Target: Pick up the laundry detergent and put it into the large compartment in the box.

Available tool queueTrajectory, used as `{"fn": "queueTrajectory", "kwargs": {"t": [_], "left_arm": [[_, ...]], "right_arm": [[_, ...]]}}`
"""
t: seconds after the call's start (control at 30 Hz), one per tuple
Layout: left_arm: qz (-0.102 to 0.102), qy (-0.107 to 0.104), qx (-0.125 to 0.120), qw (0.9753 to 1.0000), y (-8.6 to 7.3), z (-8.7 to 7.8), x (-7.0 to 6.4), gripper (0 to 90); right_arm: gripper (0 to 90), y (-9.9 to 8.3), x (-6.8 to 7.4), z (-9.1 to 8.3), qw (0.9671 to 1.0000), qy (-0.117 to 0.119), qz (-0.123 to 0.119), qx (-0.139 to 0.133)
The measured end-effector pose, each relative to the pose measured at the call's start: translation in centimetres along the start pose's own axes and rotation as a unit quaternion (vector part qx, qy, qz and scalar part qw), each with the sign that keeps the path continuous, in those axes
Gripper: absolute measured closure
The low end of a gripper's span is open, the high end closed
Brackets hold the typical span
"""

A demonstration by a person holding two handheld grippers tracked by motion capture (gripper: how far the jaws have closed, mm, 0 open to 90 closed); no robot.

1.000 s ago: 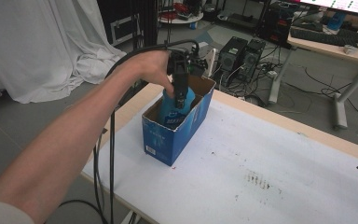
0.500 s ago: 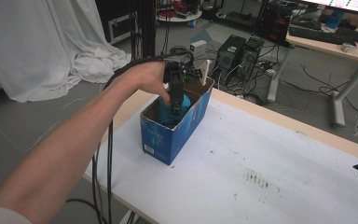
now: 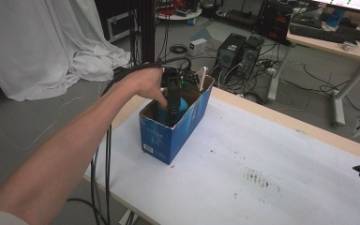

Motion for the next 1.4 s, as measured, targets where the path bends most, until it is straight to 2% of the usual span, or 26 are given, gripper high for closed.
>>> {"fn": "queueTrajectory", "kwargs": {"t": [0.1,0.2,0.43,0.6,0.83,1.4], "left_arm": [[0.001,0.002,0.001,1.0,-0.01,0.09,-0.07,37.9],[0.015,0.002,0.005,0.9999,-0.19,0.06,-0.13,37.8],[0.023,0.006,0.008,0.9997,-0.33,0.04,-0.34,37.7],[0.019,0.002,0.003,0.9998,-0.37,0.09,-0.14,37.7],[0.025,0.007,0.005,0.9997,-0.26,0.07,-0.4,37.6],[0.026,0.01,-0.002,0.9996,-0.2,0.08,-0.5,37.4]], "right_arm": [[12.6,0.05,0.0,0.03,1.0,0.0,-0.002,-0.001],[12.6,0.06,0.07,0.09,1.0,0.001,-0.001,0.0],[12.6,0.07,0.34,0.28,1.0,0.003,-0.004,0.001],[12.6,-0.05,0.24,0.05,1.0,0.003,0.002,-0.003],[12.6,-0.32,0.24,-0.06,0.9999,0.005,0.008,-0.004],[12.6,0.17,0.19,-0.26,0.9999,0.004,0.007,-0.012]]}}
Point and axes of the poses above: each handheld gripper's, and its own axes: z roughly forward along the jaws, y roughly out of its top, x roughly to its left, the point moved 10 cm from there along z, roughly forward along the jaws
